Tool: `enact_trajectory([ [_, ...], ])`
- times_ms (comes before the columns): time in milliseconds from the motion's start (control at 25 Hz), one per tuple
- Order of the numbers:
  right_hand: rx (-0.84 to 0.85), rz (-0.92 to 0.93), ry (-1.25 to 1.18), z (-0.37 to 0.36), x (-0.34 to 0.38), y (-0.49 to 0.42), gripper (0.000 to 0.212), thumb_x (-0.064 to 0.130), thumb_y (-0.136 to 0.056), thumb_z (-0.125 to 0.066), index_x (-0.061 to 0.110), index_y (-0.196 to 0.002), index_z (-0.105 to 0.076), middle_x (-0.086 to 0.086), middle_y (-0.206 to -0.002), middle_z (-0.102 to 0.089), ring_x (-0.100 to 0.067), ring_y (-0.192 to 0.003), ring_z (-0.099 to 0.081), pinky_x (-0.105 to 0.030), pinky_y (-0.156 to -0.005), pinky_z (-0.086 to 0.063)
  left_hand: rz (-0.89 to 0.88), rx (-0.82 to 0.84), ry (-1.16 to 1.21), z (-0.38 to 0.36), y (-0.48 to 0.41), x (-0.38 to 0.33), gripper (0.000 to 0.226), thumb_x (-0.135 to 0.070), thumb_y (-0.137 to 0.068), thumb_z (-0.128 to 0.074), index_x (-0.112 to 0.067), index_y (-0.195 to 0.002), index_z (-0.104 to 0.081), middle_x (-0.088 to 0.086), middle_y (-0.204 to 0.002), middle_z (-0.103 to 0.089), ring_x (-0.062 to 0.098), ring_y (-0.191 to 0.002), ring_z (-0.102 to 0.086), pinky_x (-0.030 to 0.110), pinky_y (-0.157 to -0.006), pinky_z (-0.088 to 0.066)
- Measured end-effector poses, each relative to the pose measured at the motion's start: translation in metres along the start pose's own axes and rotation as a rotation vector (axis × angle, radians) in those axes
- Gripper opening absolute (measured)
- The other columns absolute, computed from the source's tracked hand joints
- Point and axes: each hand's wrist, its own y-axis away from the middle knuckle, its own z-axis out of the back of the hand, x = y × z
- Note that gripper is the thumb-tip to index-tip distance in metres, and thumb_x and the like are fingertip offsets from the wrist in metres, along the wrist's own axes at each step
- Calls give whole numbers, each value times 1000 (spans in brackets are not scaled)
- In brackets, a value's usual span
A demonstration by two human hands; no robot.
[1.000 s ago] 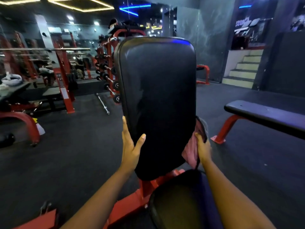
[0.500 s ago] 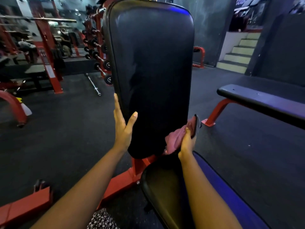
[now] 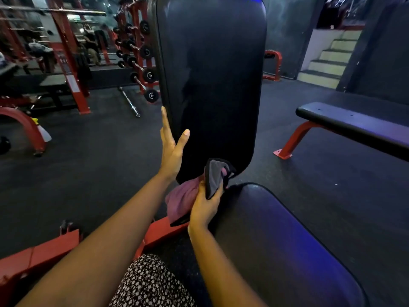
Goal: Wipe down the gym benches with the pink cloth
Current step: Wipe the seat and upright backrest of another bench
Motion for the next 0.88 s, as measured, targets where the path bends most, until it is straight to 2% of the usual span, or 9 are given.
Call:
enact_trajectory([
  [120, 104, 208, 92, 13, 14, -5, 55, 6, -83, -66, 24, -132, -48, -4, -131, -51, -12, -124, -46, -24, -101, -37, -13, 31, 39, 10, -2, 0, 70, -49, -87, -46, -42, -144, -6, -32, -148, -8, -9, -138, -10, 25, -116, -14],
  [200, 166, 461, 211, 13, 49, -22, 50, 15, -78, -69, 23, -126, -58, -6, -127, -51, -13, -117, -49, -19, -96, -37, 20, 16, 128, 18, -5, -4, 57, -46, -89, -44, -48, -139, -17, -13, -155, -19, 7, -141, -22, 42, -118, -20],
  [280, 180, 790, 279, 5, 100, -39, 47, 27, -72, -65, 23, -119, -64, -10, -122, -51, -15, -111, -51, -11, -93, -36, 155, -44, 220, 27, -11, -16, 49, -49, -90, -40, -49, -137, -26, -7, -148, -37, 14, -133, -40, 48, -112, -31],
  [320, 181, 940, 301, -3, 127, -47, 47, 29, -70, -63, 24, -117, -65, -12, -120, -51, -16, -108, -52, -12, -93, -38, 206, -86, 256, 31, -16, -23, 45, -50, -93, -38, -46, -137, -29, -4, -143, -44, 16, -128, -46, 48, -109, -34],
  [440, 192, 1272, 430, -45, 206, -59, 51, 34, -69, -64, 31, -120, -62, -12, -127, -49, -26, -109, -51, -36, -90, -46, 201, -178, 338, 49, -36, -47, 39, -45, -97, -32, -37, -134, -39, -1, -130, -54, 19, -121, -52, 46, -104, -39],
  [560, 237, 1487, 785, -99, 247, -58, 58, 43, -68, -67, 40, -125, -56, -5, -146, -35, -30, -121, -34, -44, -90, -37, 206, -207, 350, 67, -54, -58, 36, -44, -97, -32, -33, -130, -43, -1, -126, -57, 18, -117, -55, 47, -104, -38],
  [680, 249, 1601, 1002, -118, 236, -61, 60, 49, -64, -69, 36, -121, -59, -3, -148, -37, -31, -120, -26, -47, -83, -38, 249, -229, 315, 78, -54, -49, 40, -48, -97, -30, -33, -131, -45, 0, -130, -55, 17, -118, -55, 46, -105, -38],
  [800, 239, 1749, 1017, -101, 203, -69, 60, 45, -55, -75, 32, -113, -65, -2, -143, -46, -32, -116, -30, -46, -78, -41, 272, -273, 257, 87, -51, -45, 44, -49, -96, -30, -30, -132, -46, -2, -129, -56, 16, -118, -54, 46, -106, -37],
  [880, 295, 1788, 1040, -83, 171, -70, 61, 40, -50, -77, 32, -110, -66, -1, -141, -48, -33, -116, -31, -45, -79, -40, 255, -239, 190, 88, -53, -50, 42, -48, -96, -32, -30, -131, -47, -3, -128, -56, 16, -119, -52, 44, -105, -36],
])
